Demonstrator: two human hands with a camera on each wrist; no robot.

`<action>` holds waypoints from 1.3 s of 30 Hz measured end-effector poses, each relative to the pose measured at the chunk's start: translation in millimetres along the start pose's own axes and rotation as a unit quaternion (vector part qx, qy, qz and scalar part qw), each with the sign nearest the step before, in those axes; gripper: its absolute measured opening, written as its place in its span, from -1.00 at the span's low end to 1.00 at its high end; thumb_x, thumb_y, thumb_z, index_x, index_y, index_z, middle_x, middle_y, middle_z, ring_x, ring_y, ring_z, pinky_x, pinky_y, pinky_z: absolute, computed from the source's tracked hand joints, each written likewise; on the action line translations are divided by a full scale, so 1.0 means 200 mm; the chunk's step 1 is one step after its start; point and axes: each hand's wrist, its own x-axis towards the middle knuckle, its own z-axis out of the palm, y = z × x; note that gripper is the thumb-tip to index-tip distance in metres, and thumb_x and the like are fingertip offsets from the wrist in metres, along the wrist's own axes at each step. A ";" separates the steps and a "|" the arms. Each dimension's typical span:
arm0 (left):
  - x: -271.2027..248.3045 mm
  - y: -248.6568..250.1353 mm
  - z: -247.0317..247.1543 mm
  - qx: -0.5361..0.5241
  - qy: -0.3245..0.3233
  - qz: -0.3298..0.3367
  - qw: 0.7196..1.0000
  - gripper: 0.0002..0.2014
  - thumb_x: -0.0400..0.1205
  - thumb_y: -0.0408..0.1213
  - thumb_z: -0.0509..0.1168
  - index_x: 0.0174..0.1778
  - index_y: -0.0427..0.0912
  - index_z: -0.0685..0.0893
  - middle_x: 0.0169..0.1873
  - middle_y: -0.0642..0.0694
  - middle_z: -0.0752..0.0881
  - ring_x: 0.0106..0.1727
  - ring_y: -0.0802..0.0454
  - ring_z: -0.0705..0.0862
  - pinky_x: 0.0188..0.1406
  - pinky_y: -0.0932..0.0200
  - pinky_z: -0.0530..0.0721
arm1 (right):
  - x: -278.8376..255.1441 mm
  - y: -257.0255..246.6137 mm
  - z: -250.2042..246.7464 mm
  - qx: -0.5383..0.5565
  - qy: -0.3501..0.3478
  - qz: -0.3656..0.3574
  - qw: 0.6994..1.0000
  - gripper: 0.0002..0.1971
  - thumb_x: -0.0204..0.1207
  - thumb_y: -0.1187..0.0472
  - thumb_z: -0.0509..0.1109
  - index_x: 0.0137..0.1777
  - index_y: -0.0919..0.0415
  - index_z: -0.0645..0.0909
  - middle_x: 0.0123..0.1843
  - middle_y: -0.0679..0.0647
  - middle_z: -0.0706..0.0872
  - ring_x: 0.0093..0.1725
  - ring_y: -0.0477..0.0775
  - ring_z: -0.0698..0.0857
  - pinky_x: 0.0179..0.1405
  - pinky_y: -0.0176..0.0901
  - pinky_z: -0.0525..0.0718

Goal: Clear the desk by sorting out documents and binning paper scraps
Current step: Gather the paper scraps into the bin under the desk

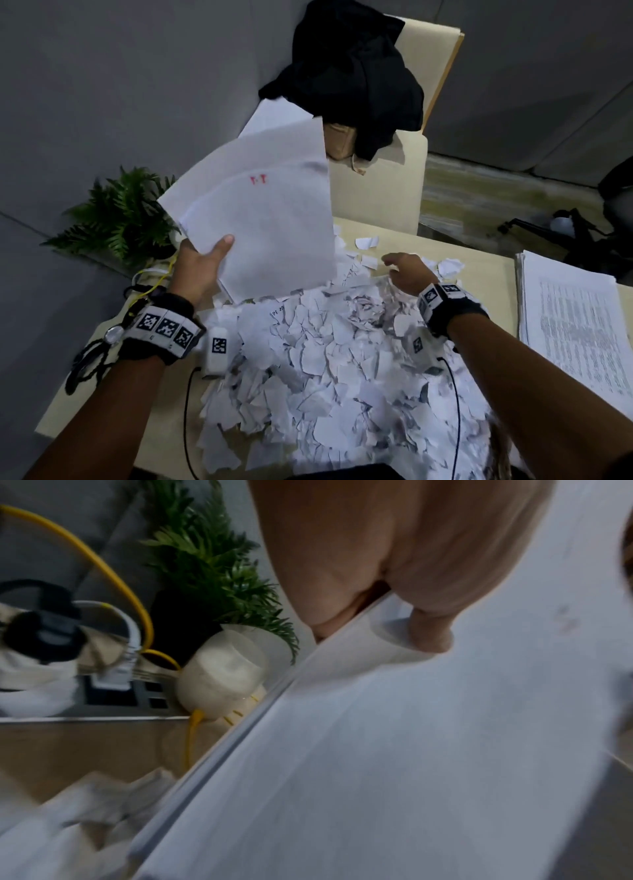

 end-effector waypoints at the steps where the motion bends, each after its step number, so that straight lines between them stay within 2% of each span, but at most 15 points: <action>1: 0.02 0.01 0.01 0.002 0.007 0.005 1.000 -0.68 0.58 -0.16 0.46 0.19 0.00 0.54 0.15 -0.04 0.68 0.22 -0.02 0.65 0.28 0.12 0.55 | 0.02 0.03 0.01 -0.010 -0.010 -0.002 1.000 -0.51 0.57 0.46 0.19 0.50 0.25 0.51 0.46 0.19 0.60 0.44 0.20 0.55 0.45 -0.05 0.48; 3: 0.06 0.03 0.05 0.020 0.017 0.007 1.000 -0.71 0.59 -0.16 0.44 0.18 -0.02 0.55 0.13 -0.06 0.69 0.22 -0.07 0.66 0.31 0.02 0.57 | 0.04 0.04 0.02 -0.027 -0.036 -0.009 0.999 -0.52 0.61 0.45 0.15 0.53 0.26 0.46 0.50 0.20 0.55 0.46 0.21 0.53 0.43 -0.06 0.47; 5: 0.10 0.03 0.09 0.035 0.018 0.010 0.999 -0.79 0.63 -0.29 0.38 0.17 -0.09 0.58 0.10 -0.09 0.68 0.17 -0.07 0.67 0.21 0.10 0.56 | 0.07 0.02 0.04 -0.050 -0.062 -0.022 0.997 -0.52 0.62 0.45 0.13 0.54 0.26 0.45 0.51 0.22 0.53 0.47 0.23 0.52 0.41 -0.03 0.47; 10: 0.22 -0.09 0.17 0.137 -0.013 -0.025 0.990 -0.72 0.64 -0.36 0.35 0.20 -0.46 0.65 0.07 -0.30 0.72 0.11 -0.20 0.70 0.10 0.06 0.58 | 0.11 -0.04 0.09 -0.145 -0.105 -0.036 0.983 -0.57 0.60 0.37 0.20 0.47 0.19 0.50 0.43 0.20 0.56 0.40 0.23 0.55 0.28 0.02 0.55; 13: 0.25 -0.17 0.18 0.178 -0.014 -0.055 0.982 -0.70 0.62 -0.33 0.38 0.15 -0.51 0.65 0.10 -0.41 0.72 0.15 -0.30 0.70 0.14 -0.05 0.62 | 0.12 -0.06 0.10 -0.206 -0.123 -0.034 0.970 -0.66 0.56 0.24 0.31 0.33 0.19 0.55 0.31 0.21 0.63 0.29 0.26 0.62 0.18 0.03 0.63; 17: 0.23 -0.23 0.20 0.192 -0.017 -0.065 0.979 -0.66 0.62 -0.29 0.39 0.16 -0.53 0.62 0.14 -0.40 0.69 0.20 -0.28 0.66 0.20 -0.02 0.57 | 0.10 -0.07 0.11 -0.226 -0.139 -0.032 0.963 -0.56 0.54 0.20 0.34 0.44 0.14 0.52 0.36 0.18 0.59 0.32 0.27 0.63 0.20 0.08 0.65; 20: 0.21 -0.23 0.19 0.189 -0.018 -0.058 0.980 -0.59 0.61 -0.21 0.41 0.21 -0.49 0.61 0.18 -0.37 0.68 0.23 -0.27 0.65 0.30 -0.11 0.58 | 0.08 -0.09 0.07 -0.194 -0.144 -0.030 0.970 -0.67 0.43 0.24 0.37 0.21 0.17 0.68 0.07 0.16 0.72 0.04 0.24 0.72 -0.11 -0.01 0.68; 22: 0.20 -0.22 0.18 0.177 -0.024 -0.048 0.983 -0.62 0.61 -0.20 0.40 0.17 -0.46 0.64 0.14 -0.35 0.71 0.19 -0.24 0.67 0.28 -0.16 0.60 | 0.08 -0.09 0.03 -0.129 -0.170 -0.015 0.977 -0.79 0.41 0.20 0.41 0.00 0.25 0.75 -0.21 0.15 0.69 -0.22 0.17 0.66 -0.22 -0.06 0.60; 24: 0.19 -0.21 0.17 0.161 -0.026 -0.038 0.986 -0.60 0.59 -0.13 0.41 0.18 -0.39 0.66 0.15 -0.29 0.72 0.20 -0.21 0.68 0.30 -0.21 0.60 | 0.08 -0.08 -0.01 -0.077 -0.196 0.011 0.978 -0.65 0.37 0.04 0.49 -0.05 0.35 0.78 -0.31 0.18 0.69 -0.31 0.10 0.57 -0.23 -0.08 0.56; 26: 0.18 -0.19 0.17 0.143 -0.033 -0.031 0.989 -0.58 0.56 -0.07 0.41 0.19 -0.32 0.66 0.16 -0.24 0.73 0.21 -0.19 0.68 0.32 -0.25 0.60 | 0.08 -0.06 -0.04 -0.049 -0.202 0.044 0.977 -0.43 0.18 -0.22 0.52 -0.06 0.30 0.79 -0.14 0.25 0.78 -0.18 0.06 0.63 -0.09 -0.08 0.60; 27: 0.17 -0.17 0.17 0.142 -0.039 -0.025 0.989 -0.61 0.57 -0.11 0.41 0.19 -0.32 0.67 0.15 -0.24 0.73 0.20 -0.18 0.69 0.31 -0.23 0.61 | 0.07 -0.05 -0.04 -0.051 -0.207 0.063 0.975 -0.46 0.13 -0.23 0.50 -0.12 0.25 0.78 -0.05 0.22 0.79 -0.11 0.09 0.67 0.00 -0.04 0.63; 30: 0.14 -0.11 0.19 0.170 -0.056 0.016 0.984 -0.68 0.63 -0.24 0.38 0.18 -0.40 0.68 0.13 -0.31 0.74 0.19 -0.20 0.70 0.26 -0.11 0.62 | 0.00 -0.06 -0.06 -0.087 -0.175 0.081 0.977 -0.73 0.36 0.00 0.44 -0.24 0.24 0.67 -0.10 0.18 0.75 -0.13 0.15 0.69 -0.04 -0.03 0.67; 32: 0.11 -0.07 0.20 0.186 -0.062 0.052 0.979 -0.68 0.64 -0.26 0.37 0.21 -0.42 0.67 0.14 -0.33 0.73 0.19 -0.20 0.69 0.26 -0.05 0.61 | -0.06 -0.05 -0.06 -0.089 -0.122 0.068 0.986 -0.75 0.54 0.06 0.40 -0.25 0.23 0.68 -0.22 0.14 0.75 -0.16 0.13 0.74 -0.04 -0.05 0.74; 35: 0.09 -0.04 0.20 0.197 -0.066 0.071 0.976 -0.68 0.63 -0.25 0.37 0.21 -0.40 0.68 0.14 -0.33 0.74 0.20 -0.23 0.69 0.26 -0.09 0.62 | -0.12 -0.03 -0.06 -0.079 -0.092 0.059 0.991 -0.79 0.53 0.11 0.43 -0.31 0.13 0.76 -0.19 0.10 0.83 -0.11 0.10 0.80 0.00 0.02 0.78; 39: 0.09 0.01 0.19 0.195 -0.072 0.064 0.976 -0.70 0.63 -0.20 0.37 0.17 -0.35 0.70 0.08 -0.32 0.76 0.14 -0.26 0.71 0.20 -0.17 0.65 | -0.19 -0.03 -0.15 -0.064 -0.083 0.070 0.992 -0.85 0.45 0.15 0.46 -0.04 0.10 0.83 -0.10 0.05 0.80 0.05 0.14 0.74 0.12 0.04 0.74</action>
